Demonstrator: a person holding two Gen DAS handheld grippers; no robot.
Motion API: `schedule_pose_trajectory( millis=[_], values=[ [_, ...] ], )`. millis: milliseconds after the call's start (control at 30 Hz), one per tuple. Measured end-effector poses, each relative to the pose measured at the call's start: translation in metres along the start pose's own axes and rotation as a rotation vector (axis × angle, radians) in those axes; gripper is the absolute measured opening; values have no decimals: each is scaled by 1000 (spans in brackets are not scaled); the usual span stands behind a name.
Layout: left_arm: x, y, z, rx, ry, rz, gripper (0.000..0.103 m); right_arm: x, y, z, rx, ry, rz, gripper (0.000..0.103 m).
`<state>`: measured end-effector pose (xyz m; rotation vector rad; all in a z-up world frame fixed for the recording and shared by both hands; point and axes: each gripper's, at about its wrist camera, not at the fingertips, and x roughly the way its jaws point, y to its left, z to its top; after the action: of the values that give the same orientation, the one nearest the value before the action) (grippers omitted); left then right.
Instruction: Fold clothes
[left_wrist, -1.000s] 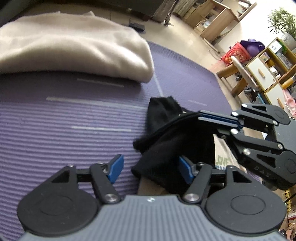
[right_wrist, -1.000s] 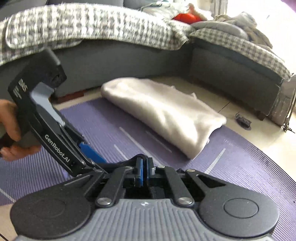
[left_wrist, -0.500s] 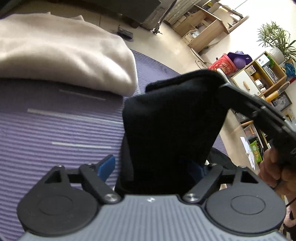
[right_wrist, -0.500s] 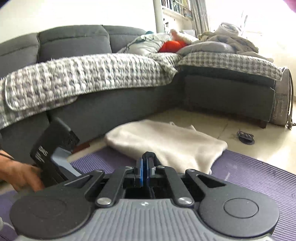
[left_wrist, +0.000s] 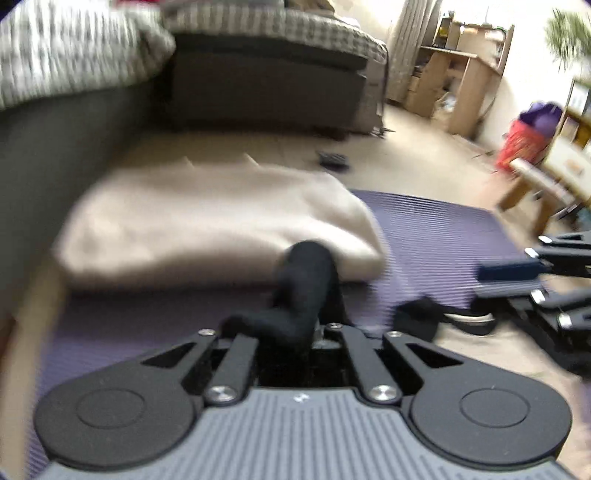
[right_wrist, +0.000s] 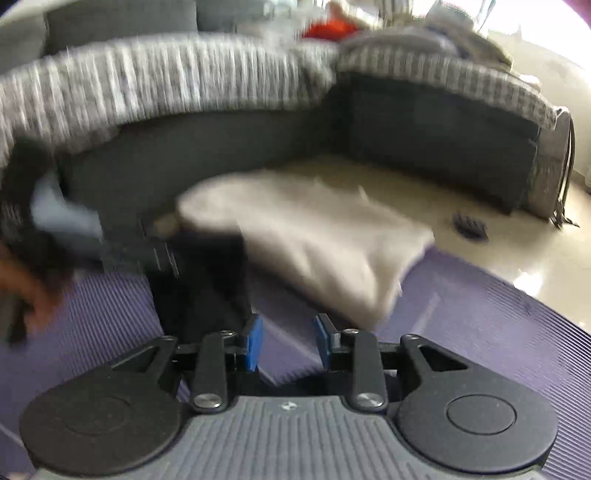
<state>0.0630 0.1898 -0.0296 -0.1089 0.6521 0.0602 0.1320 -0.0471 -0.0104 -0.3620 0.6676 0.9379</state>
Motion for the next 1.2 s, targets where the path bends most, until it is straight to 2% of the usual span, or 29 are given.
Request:
schedule_pose_trajectory(
  millis=[200, 300, 367, 433, 533, 600, 700, 767, 833, 1033, 1200],
  values=[
    [6, 21, 6, 75, -31, 239, 4, 33, 6, -26, -28, 268, -15, 39],
    [13, 33, -2, 116, -23, 303, 6, 51, 11, -45, -37, 400, -16, 40],
    [18, 39, -9, 155, -20, 354, 10, 57, 12, -53, -37, 434, -17, 42],
    [22, 46, -17, 179, -3, 399, 13, 60, 14, -59, -33, 442, -23, 48],
    [29, 55, -28, 197, 60, 443, 19, 60, 11, -61, -3, 450, -31, 52],
    [29, 68, -35, 142, 118, 451, 27, 61, 7, -60, 35, 462, -31, 53],
    [26, 87, -42, 36, 192, 450, 45, 60, 11, -58, 18, 457, -37, 53],
    [19, 101, -45, -45, 230, 426, 70, 58, 19, -52, 4, 430, -17, 53],
    [9, 114, -43, -126, 242, 389, 78, 60, 28, -43, 3, 409, 15, 53],
    [4, 136, -18, -289, 288, 312, 79, 74, 55, -17, -20, 365, 92, 53],
    [26, 138, -3, -335, 382, 287, 78, 98, 75, 5, -40, 365, 118, 52]
  ],
)
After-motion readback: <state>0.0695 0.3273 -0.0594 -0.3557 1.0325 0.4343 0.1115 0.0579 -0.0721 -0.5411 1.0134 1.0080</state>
